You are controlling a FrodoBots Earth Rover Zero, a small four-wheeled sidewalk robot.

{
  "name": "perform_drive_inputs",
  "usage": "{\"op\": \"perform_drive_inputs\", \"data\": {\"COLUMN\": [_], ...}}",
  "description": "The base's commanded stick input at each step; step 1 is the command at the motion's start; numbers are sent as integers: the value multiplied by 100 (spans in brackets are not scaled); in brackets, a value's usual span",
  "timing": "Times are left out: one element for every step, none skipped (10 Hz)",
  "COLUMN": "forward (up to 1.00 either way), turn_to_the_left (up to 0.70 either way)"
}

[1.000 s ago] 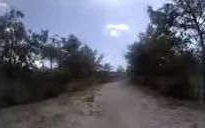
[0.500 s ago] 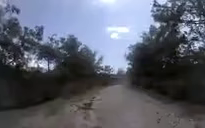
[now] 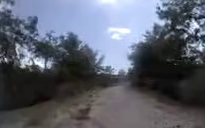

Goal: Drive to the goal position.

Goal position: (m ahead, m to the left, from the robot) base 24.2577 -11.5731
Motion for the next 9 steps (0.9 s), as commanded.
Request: {"op": "perform_drive_inputs", "data": {"forward": [85, 85, 85, 85, 85, 85, 85, 85, 85], "turn_to_the_left": [0, 0, 0, 0, 0, 0, 0, 0, 0]}}
